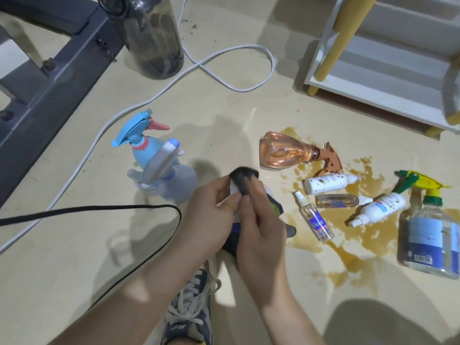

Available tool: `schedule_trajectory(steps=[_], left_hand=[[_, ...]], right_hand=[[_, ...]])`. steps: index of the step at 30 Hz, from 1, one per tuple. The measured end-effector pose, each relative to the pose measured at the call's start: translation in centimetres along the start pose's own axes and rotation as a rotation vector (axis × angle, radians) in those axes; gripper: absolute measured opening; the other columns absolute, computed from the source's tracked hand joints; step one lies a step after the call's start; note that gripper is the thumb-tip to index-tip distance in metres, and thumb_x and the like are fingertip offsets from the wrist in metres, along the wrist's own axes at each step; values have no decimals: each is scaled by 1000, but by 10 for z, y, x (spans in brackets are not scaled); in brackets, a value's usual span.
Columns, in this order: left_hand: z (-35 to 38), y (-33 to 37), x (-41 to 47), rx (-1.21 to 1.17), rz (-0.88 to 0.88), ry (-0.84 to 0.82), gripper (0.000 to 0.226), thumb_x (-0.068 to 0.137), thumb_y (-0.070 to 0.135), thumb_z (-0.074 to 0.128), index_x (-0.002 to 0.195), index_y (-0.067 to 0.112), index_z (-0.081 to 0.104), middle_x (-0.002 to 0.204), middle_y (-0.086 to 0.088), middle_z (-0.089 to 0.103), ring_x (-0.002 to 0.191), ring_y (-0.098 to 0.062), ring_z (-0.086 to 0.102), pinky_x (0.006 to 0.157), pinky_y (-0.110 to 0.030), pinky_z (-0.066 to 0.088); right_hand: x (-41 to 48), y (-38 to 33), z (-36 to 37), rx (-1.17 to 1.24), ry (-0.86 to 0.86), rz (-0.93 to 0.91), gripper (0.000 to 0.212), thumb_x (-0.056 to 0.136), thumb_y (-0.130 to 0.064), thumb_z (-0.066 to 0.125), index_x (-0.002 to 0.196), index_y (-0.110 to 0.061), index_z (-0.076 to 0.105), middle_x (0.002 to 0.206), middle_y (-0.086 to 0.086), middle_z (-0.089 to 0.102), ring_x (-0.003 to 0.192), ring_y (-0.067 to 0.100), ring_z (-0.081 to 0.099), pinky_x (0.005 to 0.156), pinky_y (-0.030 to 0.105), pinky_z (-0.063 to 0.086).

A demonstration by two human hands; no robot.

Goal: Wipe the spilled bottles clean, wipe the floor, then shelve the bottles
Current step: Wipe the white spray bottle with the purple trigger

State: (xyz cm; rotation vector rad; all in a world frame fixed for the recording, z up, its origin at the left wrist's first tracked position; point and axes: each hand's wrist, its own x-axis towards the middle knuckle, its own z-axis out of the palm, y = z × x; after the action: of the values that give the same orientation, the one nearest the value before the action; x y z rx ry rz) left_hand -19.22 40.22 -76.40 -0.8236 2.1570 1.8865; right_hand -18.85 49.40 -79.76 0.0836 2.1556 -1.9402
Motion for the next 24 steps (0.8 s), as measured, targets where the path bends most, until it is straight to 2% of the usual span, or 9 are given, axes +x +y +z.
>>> schedule_trajectory(steps=[2,4,6,9,12,15,18,21,24], left_hand=[[-2,-1,2,-68,-49,19,40,96,3,47,95,33,74,91,8,76,91,-11,70,79,-31,54],[-4,-4,-2,-48,-25,-4,37,97,9,49,98,36,73,93,8,76,93,-11,70,85,-38,55],[-4,-5,-7,48,20,-60,33,96,13,52,106,38,70,98,12,74,98,-7,68,92,-40,53],[0,-7,-13,247,61,-94,37,95,15,54,117,44,61,98,18,72,94,-3,66,90,-36,53],[5,1,-7,386,119,-50,34,94,26,44,121,42,55,98,8,71,91,-19,65,82,-42,53],[5,8,5,562,131,43,44,100,28,36,144,30,33,111,-6,66,101,-29,60,83,-38,47],[0,7,-2,618,207,37,50,100,27,37,147,31,22,93,-12,68,85,-33,63,74,-44,49],[-4,2,-11,564,270,-37,44,98,23,42,131,50,31,68,-2,60,66,-24,61,65,-41,50],[-11,-3,-10,415,184,-176,40,97,20,50,118,53,55,76,15,64,72,-1,60,71,-26,50]], right_hand=[[-23,-3,0,-89,3,-103,38,96,-21,44,131,-35,49,137,-29,46,138,-9,33,109,6,24],[-17,0,-2,-177,-16,-136,39,97,-21,43,134,-30,49,136,-28,46,137,-7,36,109,7,26],[12,8,-5,-174,-21,-7,39,97,-25,41,128,-25,64,131,-14,61,122,-3,53,103,15,39],[47,6,-15,120,-117,326,34,93,-27,44,113,-25,71,109,8,73,96,13,67,86,35,52],[15,-6,-20,138,-48,274,33,100,-12,48,120,-28,70,89,2,68,72,7,63,68,25,51],[-22,-5,-14,-92,-33,13,35,95,-19,48,122,-34,64,104,-10,70,97,2,62,85,27,51],[1,15,-8,-265,70,-114,38,94,-17,45,125,-24,65,116,-26,60,111,-8,53,99,19,44],[37,34,-9,-396,31,-70,40,93,-15,38,120,-21,67,111,-5,69,110,18,58,95,33,48],[64,45,-24,-510,-23,-101,39,95,-8,42,121,-20,68,111,-1,69,106,21,58,91,25,45]])
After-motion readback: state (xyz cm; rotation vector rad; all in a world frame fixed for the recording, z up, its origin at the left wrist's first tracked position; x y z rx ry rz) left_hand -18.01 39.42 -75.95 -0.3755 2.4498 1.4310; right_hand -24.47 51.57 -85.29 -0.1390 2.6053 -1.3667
